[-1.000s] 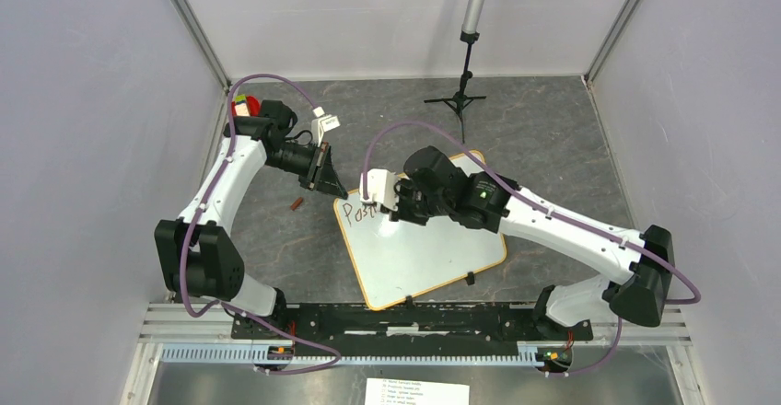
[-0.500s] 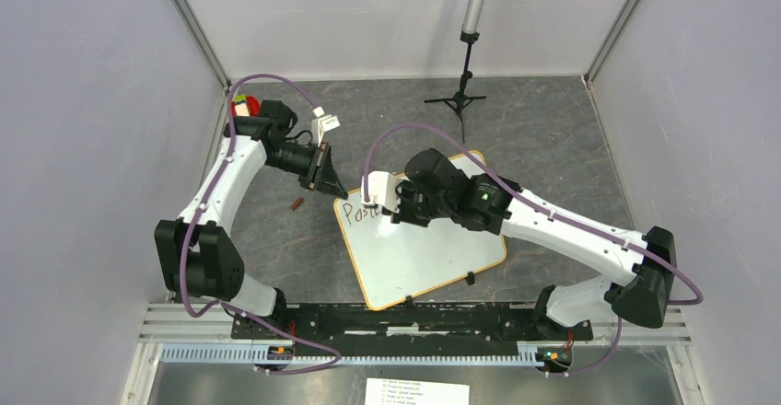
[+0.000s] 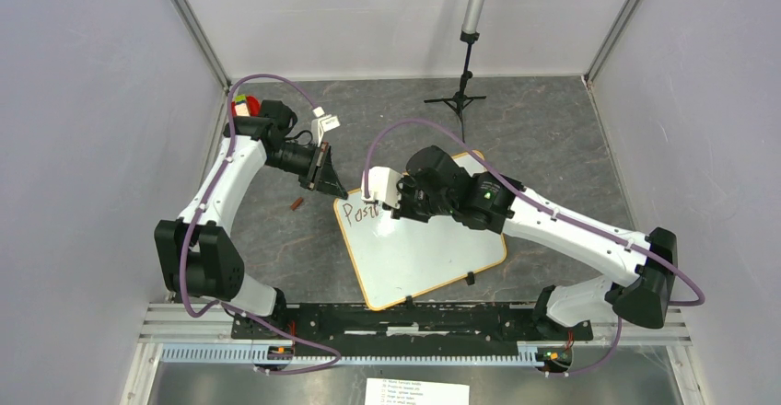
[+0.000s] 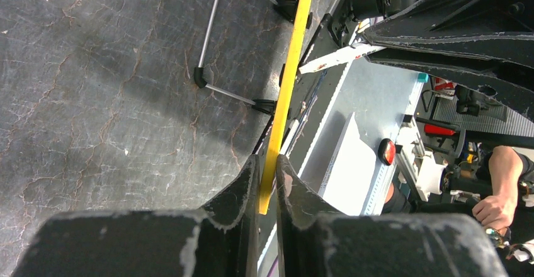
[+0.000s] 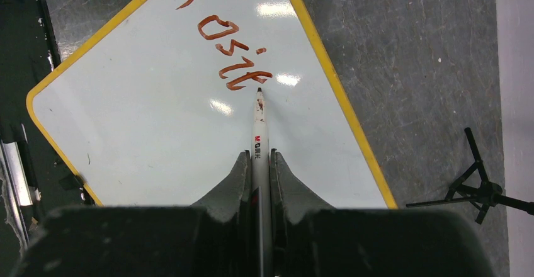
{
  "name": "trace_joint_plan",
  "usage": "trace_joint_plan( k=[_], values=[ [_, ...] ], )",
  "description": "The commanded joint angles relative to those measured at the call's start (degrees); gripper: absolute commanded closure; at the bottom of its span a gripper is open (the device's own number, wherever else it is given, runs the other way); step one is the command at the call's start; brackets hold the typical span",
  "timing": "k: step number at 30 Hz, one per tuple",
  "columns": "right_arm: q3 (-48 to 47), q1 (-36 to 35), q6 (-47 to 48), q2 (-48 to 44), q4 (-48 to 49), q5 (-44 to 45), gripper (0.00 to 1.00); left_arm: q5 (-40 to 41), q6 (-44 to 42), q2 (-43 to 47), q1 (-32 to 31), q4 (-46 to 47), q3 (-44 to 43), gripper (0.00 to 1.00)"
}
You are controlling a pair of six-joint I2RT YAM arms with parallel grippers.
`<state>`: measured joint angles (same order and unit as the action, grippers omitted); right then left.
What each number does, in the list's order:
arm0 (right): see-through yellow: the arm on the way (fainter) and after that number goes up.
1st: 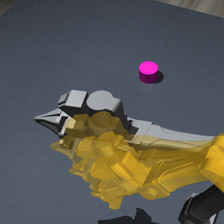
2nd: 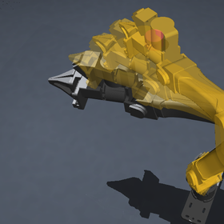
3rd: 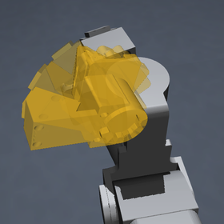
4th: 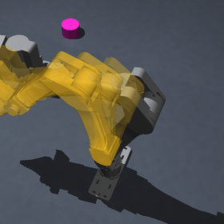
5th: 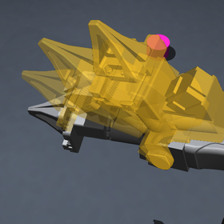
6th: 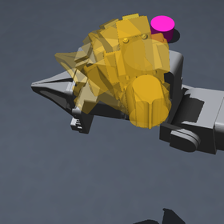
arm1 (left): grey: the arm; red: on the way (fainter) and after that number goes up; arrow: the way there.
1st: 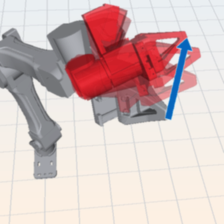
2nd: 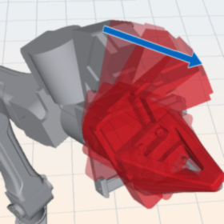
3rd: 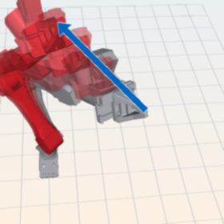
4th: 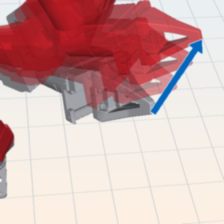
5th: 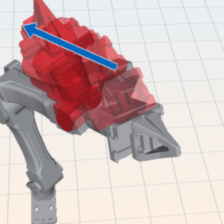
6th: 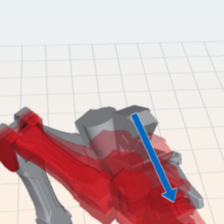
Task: Write a sentence on the whiteboard
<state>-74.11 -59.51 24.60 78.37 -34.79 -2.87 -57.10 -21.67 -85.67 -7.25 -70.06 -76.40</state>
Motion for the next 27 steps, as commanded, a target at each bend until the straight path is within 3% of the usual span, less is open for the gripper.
trace_joint_plan(
  k=[1,13,27],
  values=[
    [-1.41,0.18,0.97,-0.47,0.80,1.48,1.00,-1.44,0.84,2.10,-0.15,-0.17,0.11,0.98],
    [0.29,0.83,1.16,-2.39,-0.26,2.40,1.00,-1.61,0.93,1.91,-0.12,-0.16,-0.02,0.98],
    [2.28,-0.27,0.80,-1.93,-1.73,-2.66,1.00,-1.52,0.94,2.03,-0.17,-0.16,0.07,0.98]
  ],
)
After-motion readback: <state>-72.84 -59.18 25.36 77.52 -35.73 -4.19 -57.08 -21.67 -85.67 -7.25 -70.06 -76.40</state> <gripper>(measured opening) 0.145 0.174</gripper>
